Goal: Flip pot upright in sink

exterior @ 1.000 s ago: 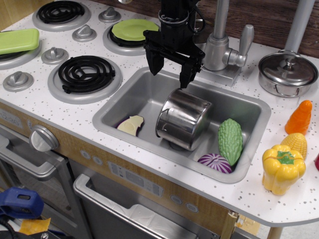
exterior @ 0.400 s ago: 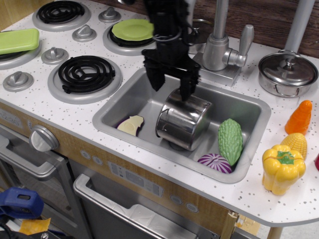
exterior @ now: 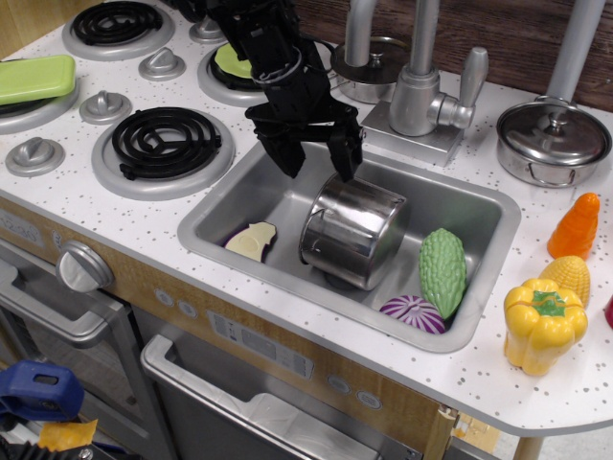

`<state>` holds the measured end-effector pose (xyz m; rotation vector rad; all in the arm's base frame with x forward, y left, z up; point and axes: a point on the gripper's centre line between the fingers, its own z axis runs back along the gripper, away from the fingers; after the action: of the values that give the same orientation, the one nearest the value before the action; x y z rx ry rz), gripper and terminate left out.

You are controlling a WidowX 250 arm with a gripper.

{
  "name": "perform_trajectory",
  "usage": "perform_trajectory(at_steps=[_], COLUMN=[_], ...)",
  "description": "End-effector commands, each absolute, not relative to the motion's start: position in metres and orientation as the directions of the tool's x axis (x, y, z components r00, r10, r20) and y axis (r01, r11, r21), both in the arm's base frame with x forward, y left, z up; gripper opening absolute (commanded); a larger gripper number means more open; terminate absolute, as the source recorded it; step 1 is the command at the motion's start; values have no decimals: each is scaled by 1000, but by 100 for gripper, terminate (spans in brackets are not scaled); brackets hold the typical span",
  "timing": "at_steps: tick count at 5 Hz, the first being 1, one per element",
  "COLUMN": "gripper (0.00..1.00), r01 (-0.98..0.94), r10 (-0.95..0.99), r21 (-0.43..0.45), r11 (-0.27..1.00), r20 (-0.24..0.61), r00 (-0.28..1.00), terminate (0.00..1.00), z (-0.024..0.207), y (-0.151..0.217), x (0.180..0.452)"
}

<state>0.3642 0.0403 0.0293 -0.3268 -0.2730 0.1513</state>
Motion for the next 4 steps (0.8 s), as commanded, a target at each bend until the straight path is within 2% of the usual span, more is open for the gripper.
perform_trajectory(at_steps=[1,2,3,4], gripper=[100,100,100,100], r01=[-176,-238,-255,-304], r10=[301,384,447,536], r21=[-470,-561,-649,-702], r11=[865,793,717,644], r20=[206,157,147,131], r00=[931,910,882,834], terminate=[0,0,0,0], z=[31,24,14,10], y=[38,36,33,25], x=[367,365,362,363])
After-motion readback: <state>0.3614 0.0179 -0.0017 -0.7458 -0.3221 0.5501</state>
